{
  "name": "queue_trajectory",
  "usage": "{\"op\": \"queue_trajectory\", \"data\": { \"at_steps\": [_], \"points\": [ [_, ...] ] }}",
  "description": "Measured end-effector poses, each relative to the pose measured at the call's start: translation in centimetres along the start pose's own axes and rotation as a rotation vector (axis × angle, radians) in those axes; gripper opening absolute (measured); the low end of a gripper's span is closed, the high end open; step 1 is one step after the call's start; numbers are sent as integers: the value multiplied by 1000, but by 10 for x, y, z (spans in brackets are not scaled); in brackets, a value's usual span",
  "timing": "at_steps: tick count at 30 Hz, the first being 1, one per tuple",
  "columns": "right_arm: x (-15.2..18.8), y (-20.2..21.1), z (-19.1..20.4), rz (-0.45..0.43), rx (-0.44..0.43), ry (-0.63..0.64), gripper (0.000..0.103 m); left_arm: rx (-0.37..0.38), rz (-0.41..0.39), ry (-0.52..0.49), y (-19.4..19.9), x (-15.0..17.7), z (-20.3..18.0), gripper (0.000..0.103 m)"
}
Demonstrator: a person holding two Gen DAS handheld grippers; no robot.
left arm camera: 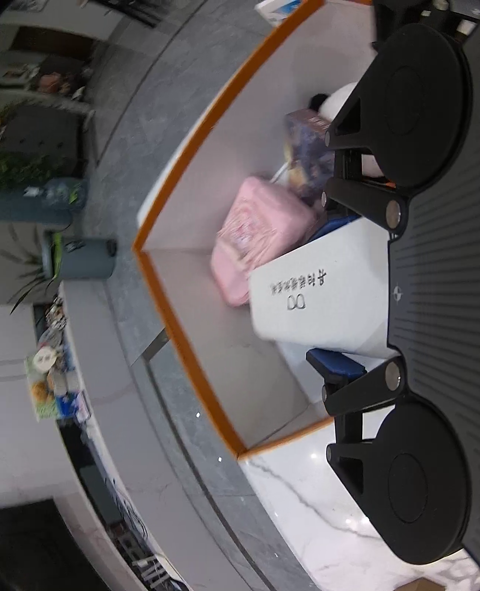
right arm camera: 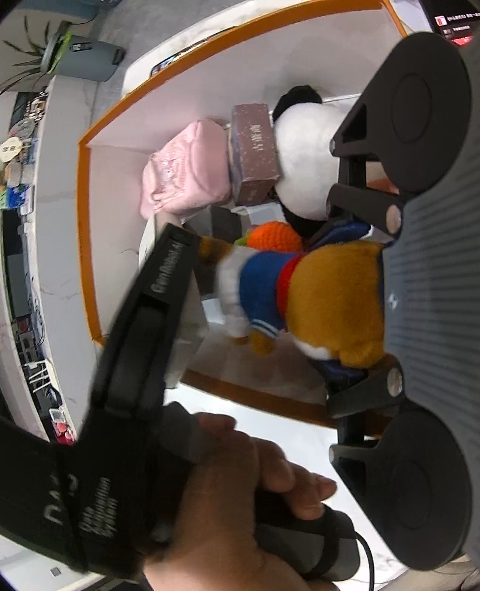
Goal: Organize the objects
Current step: 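Lower the bear doll into the box with the right tool while the left tool releases the white box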
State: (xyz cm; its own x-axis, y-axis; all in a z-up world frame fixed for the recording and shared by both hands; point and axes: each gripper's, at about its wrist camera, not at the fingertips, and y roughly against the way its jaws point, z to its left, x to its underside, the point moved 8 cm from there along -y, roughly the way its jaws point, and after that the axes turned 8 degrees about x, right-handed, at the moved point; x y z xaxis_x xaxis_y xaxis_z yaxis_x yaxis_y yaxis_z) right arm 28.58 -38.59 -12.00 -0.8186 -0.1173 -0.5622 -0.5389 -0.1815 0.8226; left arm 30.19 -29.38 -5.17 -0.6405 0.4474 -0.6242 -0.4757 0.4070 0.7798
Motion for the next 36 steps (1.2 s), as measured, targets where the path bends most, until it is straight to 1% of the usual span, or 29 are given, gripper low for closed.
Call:
{"op": "queue_trajectory", "data": {
  "at_steps": [1, 3, 6, 9, 10, 11, 14, 17, 19, 23, 27, 32, 36],
  "points": [
    [1, 1, 0, 4, 8, 3, 71, -7, 0, -15, 1, 2, -1, 74],
    [1, 4, 0, -8, 14, 11, 71, -12, -5, -24, 5, 2, -2, 74],
    [0, 10, -3, -21, 13, -7, 71, 6, -39, 4, 15, -2, -1, 74],
    [-3, 17, -5, -40, 17, -14, 71, 7, -65, 9, 25, -10, 0, 74],
    [-4, 21, -5, -47, 16, -18, 68, 5, -76, 6, 29, -13, -1, 74],
    [-6, 25, -5, -55, 13, -21, 63, 3, -89, 4, 33, -16, -2, 74],
    [-11, 34, -6, -78, 17, -28, 37, 14, -125, 6, 43, -22, -3, 76],
    [-11, 34, -3, -71, 27, -11, 28, 12, -119, -7, 41, -22, -7, 77],
    [-8, 29, 1, -49, 36, 4, 26, 13, -103, -21, 36, -19, -11, 77],
    [0, 10, 5, -4, 46, 17, 25, 16, -91, -24, 30, -11, -12, 77],
    [-2, 0, 7, 3, 39, 16, 25, 17, -95, -19, 32, -8, -10, 77],
    [-4, 10, 11, -12, 52, 21, 27, 20, -130, 5, 46, -7, -4, 77],
    [-9, 21, 12, -35, 66, 13, 27, 12, -150, 6, 60, -7, 0, 77]
  ]
}}
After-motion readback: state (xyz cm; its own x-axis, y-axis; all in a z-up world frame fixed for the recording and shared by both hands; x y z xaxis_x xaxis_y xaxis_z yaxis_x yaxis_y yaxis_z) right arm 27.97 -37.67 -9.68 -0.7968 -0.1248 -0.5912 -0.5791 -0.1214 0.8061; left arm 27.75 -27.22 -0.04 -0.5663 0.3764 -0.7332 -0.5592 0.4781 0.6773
